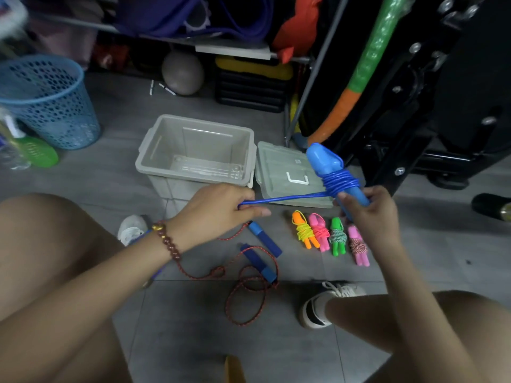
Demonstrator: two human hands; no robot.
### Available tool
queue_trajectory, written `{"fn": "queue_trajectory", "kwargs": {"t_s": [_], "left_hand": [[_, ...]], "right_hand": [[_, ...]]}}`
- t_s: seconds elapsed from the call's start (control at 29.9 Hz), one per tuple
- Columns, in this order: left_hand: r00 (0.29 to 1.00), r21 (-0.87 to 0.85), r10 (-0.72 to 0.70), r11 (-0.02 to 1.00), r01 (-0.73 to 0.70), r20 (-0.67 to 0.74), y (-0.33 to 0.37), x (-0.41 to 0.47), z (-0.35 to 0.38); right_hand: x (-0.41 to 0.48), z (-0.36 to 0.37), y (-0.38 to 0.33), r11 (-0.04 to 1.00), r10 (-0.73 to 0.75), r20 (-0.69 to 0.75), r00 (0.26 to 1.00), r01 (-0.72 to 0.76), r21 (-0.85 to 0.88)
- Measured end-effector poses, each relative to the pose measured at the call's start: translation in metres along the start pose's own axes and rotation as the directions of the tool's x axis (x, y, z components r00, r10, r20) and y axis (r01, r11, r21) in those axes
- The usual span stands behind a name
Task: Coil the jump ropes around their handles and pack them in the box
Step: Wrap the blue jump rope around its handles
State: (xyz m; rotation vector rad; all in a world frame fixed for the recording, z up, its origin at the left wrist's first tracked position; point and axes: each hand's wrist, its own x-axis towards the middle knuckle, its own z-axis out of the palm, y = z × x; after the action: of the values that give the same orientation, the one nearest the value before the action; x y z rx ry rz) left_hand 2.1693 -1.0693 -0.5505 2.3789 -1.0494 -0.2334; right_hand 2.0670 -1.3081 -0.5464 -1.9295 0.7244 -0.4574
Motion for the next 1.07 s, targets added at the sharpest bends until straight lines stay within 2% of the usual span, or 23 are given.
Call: {"fn": "queue_trajectory", "kwargs": {"t_s": [0.1, 0.23, 0.37, 0.47, 0.57, 0.63, 0.73, 0.8, 0.9, 1.07], "left_hand": [[0.998, 0.085, 0.055, 0.995, -0.055, 0.003, 0.011, -0.004, 0.002], [0.982, 0.136, 0.188, 0.974, -0.183, -0.026, 0.030, -0.008, 0.007], [0.974, 0.177, 0.223, 0.961, -0.213, -0.037, 0.032, -0.009, 0.008], [0.960, 0.233, 0.261, 0.944, -0.232, -0.104, 0.031, -0.007, 0.006], [0.946, 0.272, 0.273, 0.937, -0.220, -0.177, 0.026, -0.004, -0.006], [0.910, 0.365, 0.343, 0.898, -0.246, -0.231, 0.020, 0.000, -0.019], [0.910, 0.384, 0.346, 0.891, -0.243, -0.228, 0.009, 0.006, -0.028], [0.916, 0.375, 0.344, 0.893, -0.251, -0.207, 0.005, 0.008, -0.024], [0.927, 0.344, 0.326, 0.905, -0.248, -0.188, 0.001, 0.009, -0.019], [0.978, 0.212, 0.163, 0.968, -0.133, -0.131, -0.007, 0.014, -0.015]], "right_hand": [[-0.001, 0.010, 0.003, 0.994, -0.022, -0.071, 0.997, 0.014, -0.112], [-0.002, 0.022, 0.004, 0.971, -0.049, -0.073, 0.996, 0.030, -0.237], [0.000, 0.037, 0.008, 0.960, -0.046, -0.019, 0.999, 0.039, -0.278], [-0.002, 0.047, 0.005, 0.955, -0.057, 0.019, 0.998, 0.060, -0.291], [-0.010, 0.057, 0.000, 0.919, -0.114, 0.149, 0.982, 0.161, -0.360], [-0.018, 0.062, -0.001, 0.870, -0.122, 0.307, 0.944, 0.250, -0.424], [-0.037, 0.069, -0.002, 0.771, -0.126, 0.573, 0.810, 0.444, -0.458], [-0.051, 0.073, -0.006, 0.751, -0.135, 0.671, 0.729, 0.517, -0.410], [-0.067, 0.078, -0.008, 0.752, -0.188, 0.732, 0.655, 0.575, -0.321], [-0.070, 0.075, -0.010, 0.797, -0.282, 0.742, 0.608, 0.580, -0.172]]}}
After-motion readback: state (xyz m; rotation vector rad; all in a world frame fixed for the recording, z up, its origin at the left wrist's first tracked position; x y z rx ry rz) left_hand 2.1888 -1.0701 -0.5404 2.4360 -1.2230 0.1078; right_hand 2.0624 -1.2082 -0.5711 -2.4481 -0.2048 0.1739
